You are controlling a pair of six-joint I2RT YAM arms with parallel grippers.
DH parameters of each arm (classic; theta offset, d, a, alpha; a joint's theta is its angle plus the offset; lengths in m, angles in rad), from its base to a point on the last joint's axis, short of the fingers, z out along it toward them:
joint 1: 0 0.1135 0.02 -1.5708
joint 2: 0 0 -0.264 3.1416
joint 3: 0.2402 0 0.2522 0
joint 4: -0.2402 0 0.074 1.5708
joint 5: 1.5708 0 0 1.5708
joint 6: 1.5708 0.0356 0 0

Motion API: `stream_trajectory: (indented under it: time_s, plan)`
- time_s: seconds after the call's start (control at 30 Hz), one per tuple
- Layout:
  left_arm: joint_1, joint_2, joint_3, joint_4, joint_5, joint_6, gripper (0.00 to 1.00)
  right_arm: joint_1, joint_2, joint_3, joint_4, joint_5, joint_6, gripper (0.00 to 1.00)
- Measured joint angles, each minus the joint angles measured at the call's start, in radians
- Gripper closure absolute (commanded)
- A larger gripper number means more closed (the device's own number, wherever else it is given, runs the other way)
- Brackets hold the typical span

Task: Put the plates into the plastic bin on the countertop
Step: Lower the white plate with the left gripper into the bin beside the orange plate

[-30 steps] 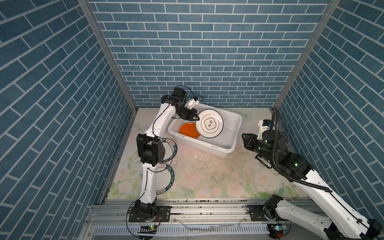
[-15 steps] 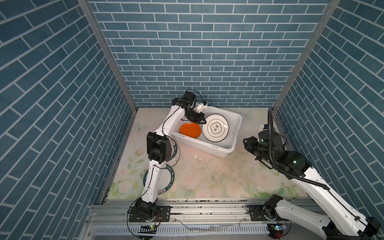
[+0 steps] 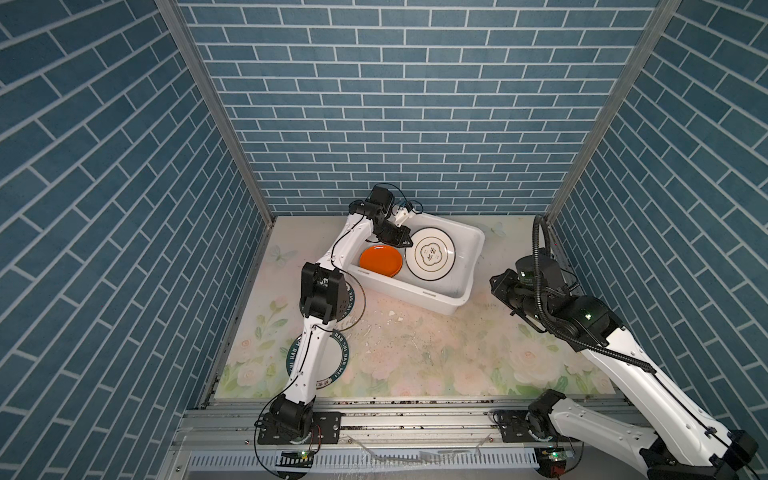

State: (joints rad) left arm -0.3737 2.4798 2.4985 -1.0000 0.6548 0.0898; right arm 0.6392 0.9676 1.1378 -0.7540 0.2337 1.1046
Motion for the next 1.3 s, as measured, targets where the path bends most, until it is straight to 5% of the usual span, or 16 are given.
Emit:
stream_trajectory:
  time_s: [1.3]
  plan:
    - [-0.05,0.145,0.024,0.056,0.063,-0.033,0.9,-0.01,0.016,-0.024,-0.008,0.003,0.105,0.78]
